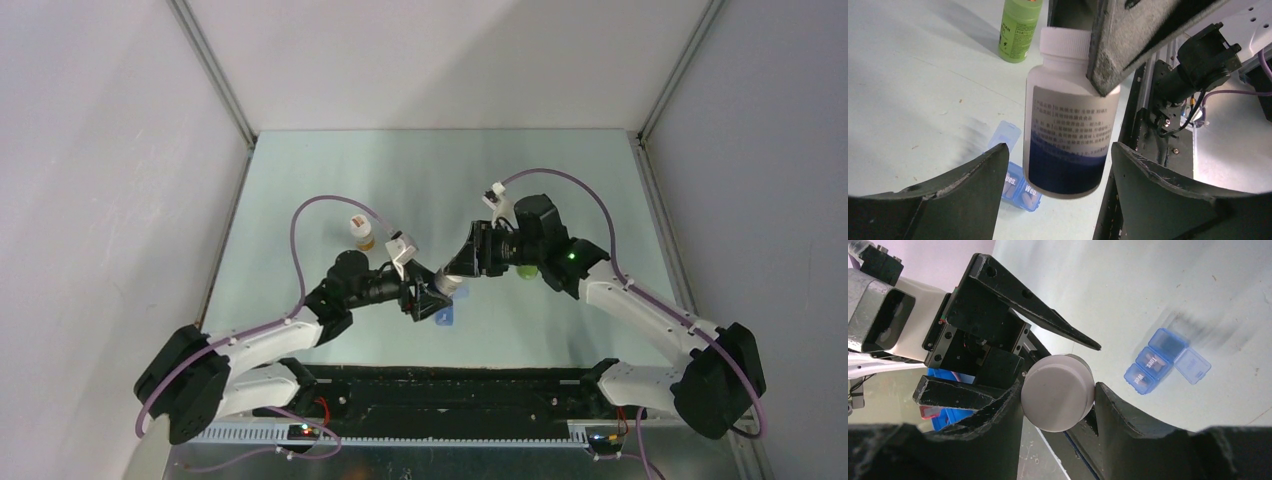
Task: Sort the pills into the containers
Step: Unscrew the lid of the pill bottle.
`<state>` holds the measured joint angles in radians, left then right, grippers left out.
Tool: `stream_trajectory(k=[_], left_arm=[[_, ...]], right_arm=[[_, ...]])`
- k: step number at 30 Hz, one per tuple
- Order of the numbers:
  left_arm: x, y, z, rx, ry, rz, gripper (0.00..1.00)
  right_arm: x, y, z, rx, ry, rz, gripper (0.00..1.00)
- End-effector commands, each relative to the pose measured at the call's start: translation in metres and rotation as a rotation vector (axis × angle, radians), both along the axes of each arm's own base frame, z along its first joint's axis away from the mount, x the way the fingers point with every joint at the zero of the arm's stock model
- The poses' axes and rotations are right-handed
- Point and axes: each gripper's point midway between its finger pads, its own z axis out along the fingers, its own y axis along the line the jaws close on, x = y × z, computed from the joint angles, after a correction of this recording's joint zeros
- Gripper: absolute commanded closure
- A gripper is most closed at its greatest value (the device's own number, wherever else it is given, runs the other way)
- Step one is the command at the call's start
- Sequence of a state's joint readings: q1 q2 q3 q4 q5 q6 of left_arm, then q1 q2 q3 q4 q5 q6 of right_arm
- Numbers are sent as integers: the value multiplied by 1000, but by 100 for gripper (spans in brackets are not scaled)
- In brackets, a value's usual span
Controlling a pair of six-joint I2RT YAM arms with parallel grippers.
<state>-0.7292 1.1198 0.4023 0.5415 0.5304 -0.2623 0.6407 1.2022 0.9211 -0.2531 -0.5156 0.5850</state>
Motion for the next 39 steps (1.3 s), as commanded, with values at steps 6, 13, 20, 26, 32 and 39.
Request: stream_trajectory(k=[6, 13, 20, 26, 32, 39], left_arm=[[15, -6, 26, -38, -64, 40, 34], [15, -5, 27, -45, -70, 44, 93], [13, -9, 30, -40, -47, 20, 100], [20, -6, 35, -49, -28, 73, 100], [23, -6, 35, -38, -7, 98, 100], [13, -16, 46, -82, 67, 26, 100]], right_arm=[[-1, 18, 17, 67, -103, 64, 70], [7, 13, 15, 43, -134, -11, 26], [29, 12, 28, 58, -200, -168, 17], [35, 12, 35, 124, -222, -277, 33], [28, 14, 38, 152, -203, -268, 83], [1, 18, 53, 239, -329, 58, 98]])
